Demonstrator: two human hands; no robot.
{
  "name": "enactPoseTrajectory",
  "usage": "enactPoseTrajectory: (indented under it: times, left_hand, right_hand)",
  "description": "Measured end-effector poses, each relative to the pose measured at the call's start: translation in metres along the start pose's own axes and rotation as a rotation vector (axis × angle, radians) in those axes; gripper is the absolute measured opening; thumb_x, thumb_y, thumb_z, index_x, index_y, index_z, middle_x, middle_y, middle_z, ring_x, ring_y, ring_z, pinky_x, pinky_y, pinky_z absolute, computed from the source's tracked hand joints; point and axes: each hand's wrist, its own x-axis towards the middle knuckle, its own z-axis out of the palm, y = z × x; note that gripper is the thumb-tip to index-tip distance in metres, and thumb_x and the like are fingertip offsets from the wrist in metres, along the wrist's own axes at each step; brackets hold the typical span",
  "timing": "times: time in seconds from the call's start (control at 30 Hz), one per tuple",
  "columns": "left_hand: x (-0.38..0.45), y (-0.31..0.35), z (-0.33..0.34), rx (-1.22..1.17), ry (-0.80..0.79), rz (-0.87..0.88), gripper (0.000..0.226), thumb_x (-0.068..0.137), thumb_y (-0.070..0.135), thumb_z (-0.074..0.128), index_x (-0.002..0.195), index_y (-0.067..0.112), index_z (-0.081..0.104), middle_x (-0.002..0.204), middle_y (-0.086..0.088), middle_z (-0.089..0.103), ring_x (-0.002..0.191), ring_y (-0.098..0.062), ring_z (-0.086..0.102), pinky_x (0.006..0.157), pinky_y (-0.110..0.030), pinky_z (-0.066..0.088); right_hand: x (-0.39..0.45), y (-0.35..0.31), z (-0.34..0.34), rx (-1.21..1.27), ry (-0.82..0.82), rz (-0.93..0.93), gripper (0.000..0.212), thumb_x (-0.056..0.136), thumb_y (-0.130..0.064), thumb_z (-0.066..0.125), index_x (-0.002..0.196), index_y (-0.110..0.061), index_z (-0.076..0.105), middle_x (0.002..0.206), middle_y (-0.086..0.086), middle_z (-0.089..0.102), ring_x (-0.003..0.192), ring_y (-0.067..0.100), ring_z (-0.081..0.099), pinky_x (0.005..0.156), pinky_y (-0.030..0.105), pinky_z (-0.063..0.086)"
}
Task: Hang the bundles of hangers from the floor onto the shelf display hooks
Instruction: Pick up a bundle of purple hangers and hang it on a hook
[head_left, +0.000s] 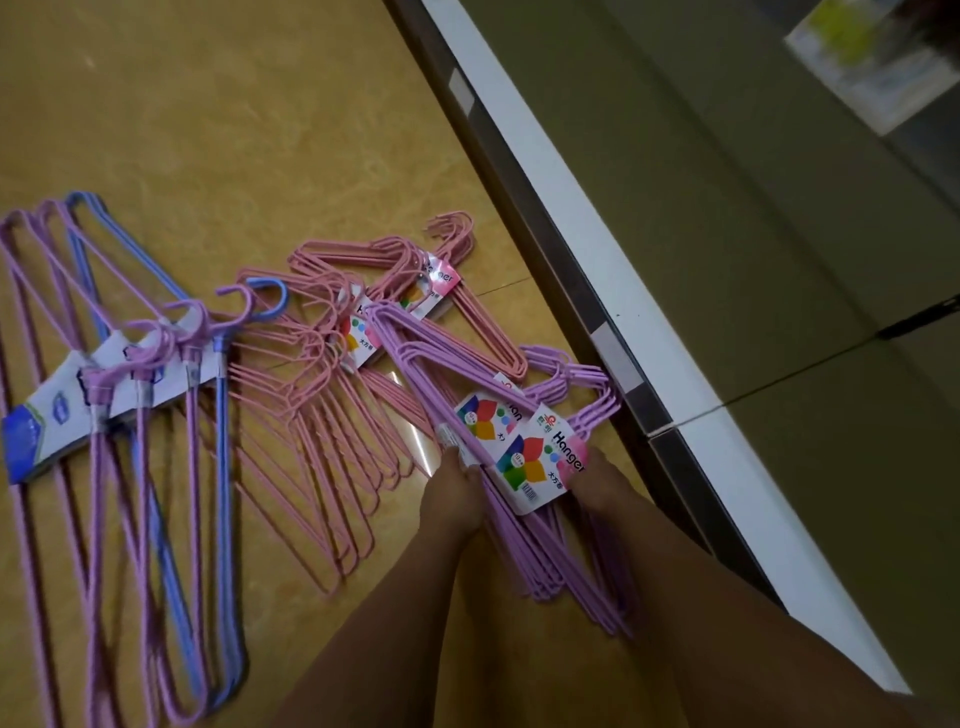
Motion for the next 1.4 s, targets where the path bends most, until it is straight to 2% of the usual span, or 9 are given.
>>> enactPoseTrajectory:
  times: [0.27, 0.4, 0.57, 0.73, 0.8, 0.9, 1.07, 1.23, 1.4]
  left_hand:
    - [0.003, -0.002, 0.009, -0.134, -0.017, -0.022, 0.045, 0.101, 0.024, 0.04, 0.143, 0.018, 0.026, 0.134, -0.008, 0.055, 0.113, -0.029, 0.059, 0.092, -0.042, 0.052]
    - [0.008, -0.007, 0.002, -0.187, 0.021, -0.078, 0.05, 0.099, 0.025, 0.042, 0.144, 0.018, 0.022, 0.131, -0.01, 0.057, 0.108, -0.03, 0.062, 0.091, -0.048, 0.052]
    - [0.005, -0.001, -0.019, -0.144, 0.151, -0.035, 0.058, 0.097, 0.018, 0.046, 0.147, 0.013, 0.018, 0.135, -0.005, 0.046, 0.116, -0.03, 0.056, 0.083, -0.038, 0.054]
    - [0.003, 0.016, -0.038, 0.223, 0.264, 0.053, 0.088, 0.088, 0.021, 0.063, 0.152, 0.018, 0.004, 0.158, -0.01, 0.009, 0.144, -0.031, 0.015, 0.113, -0.045, 0.029]
    - [0.001, 0.025, -0.046, 0.393, 0.31, 0.127, 0.092, 0.085, 0.02, 0.066, 0.152, 0.021, 0.002, 0.159, -0.01, 0.004, 0.146, -0.031, 0.008, 0.116, -0.044, 0.018]
    - [-0.004, 0.04, -0.06, 0.569, 0.332, 0.213, 0.089, 0.088, 0.021, 0.061, 0.152, 0.023, -0.001, 0.16, -0.011, 0.0, 0.147, -0.031, 0.001, 0.117, -0.045, 0.009]
    - [-0.046, 0.068, -0.094, 0.674, 0.215, 0.159, 0.079, 0.093, 0.02, 0.055, 0.152, 0.025, 0.004, 0.16, -0.01, -0.005, 0.147, -0.031, -0.007, 0.117, -0.049, 0.003]
    - [-0.118, 0.109, -0.141, 0.725, 0.144, 0.117, 0.069, 0.095, 0.025, 0.053, 0.151, 0.027, 0.013, 0.16, -0.007, 0.005, 0.147, -0.031, 0.0, 0.116, -0.056, 0.003]
    - [-0.188, 0.164, -0.215, 0.703, 0.172, 0.012, 0.058, 0.084, 0.025, 0.065, 0.136, 0.027, 0.041, 0.14, -0.005, 0.044, 0.136, -0.029, 0.032, 0.113, -0.063, 0.005]
  right_hand:
    - [-0.002, -0.002, 0.017, 0.344, 0.024, 0.188, 0.041, 0.08, -0.011, 0.069, 0.121, -0.006, 0.06, 0.117, 0.014, 0.064, 0.106, 0.033, 0.061, 0.094, 0.043, 0.051]
    - [-0.015, -0.01, 0.03, 0.387, -0.038, 0.162, 0.038, 0.079, 0.008, 0.063, 0.116, 0.001, 0.062, 0.112, 0.016, 0.066, 0.103, 0.032, 0.062, 0.091, 0.04, 0.052]
    - [-0.029, -0.029, 0.039, 0.423, -0.036, 0.074, 0.046, 0.08, 0.012, 0.059, 0.123, -0.004, 0.056, 0.121, 0.01, 0.063, 0.109, 0.029, 0.06, 0.093, 0.043, 0.051]
    - [-0.046, -0.058, 0.03, 0.364, 0.041, -0.017, 0.032, 0.094, -0.002, 0.05, 0.126, -0.003, 0.047, 0.119, 0.011, 0.057, 0.113, 0.03, 0.056, 0.08, 0.028, 0.046]
    - [-0.054, -0.069, 0.026, 0.331, 0.064, -0.049, 0.033, 0.093, -0.008, 0.056, 0.125, -0.004, 0.047, 0.116, 0.012, 0.058, 0.11, 0.031, 0.058, 0.076, 0.029, 0.046]
    - [-0.067, -0.084, 0.017, 0.225, 0.117, -0.115, 0.033, 0.09, -0.021, 0.058, 0.122, -0.014, 0.051, 0.119, 0.009, 0.062, 0.107, 0.032, 0.06, 0.089, 0.042, 0.05]
    - [-0.121, -0.119, -0.021, -0.125, 0.095, -0.187, 0.02, 0.088, -0.015, 0.057, 0.105, -0.019, 0.048, 0.115, 0.008, 0.061, 0.108, 0.032, 0.056, 0.085, 0.036, 0.04]
    - [-0.199, -0.172, -0.062, -0.211, -0.026, -0.234, 0.03, 0.087, -0.02, 0.057, 0.116, -0.02, 0.049, 0.118, 0.01, 0.06, 0.108, 0.032, 0.055, 0.096, 0.046, 0.045]
    - [-0.289, -0.237, -0.106, -0.202, -0.223, -0.231, 0.051, 0.088, -0.009, 0.06, 0.135, -0.009, 0.039, 0.136, 0.012, 0.048, 0.119, 0.03, 0.05, 0.096, 0.044, 0.048]
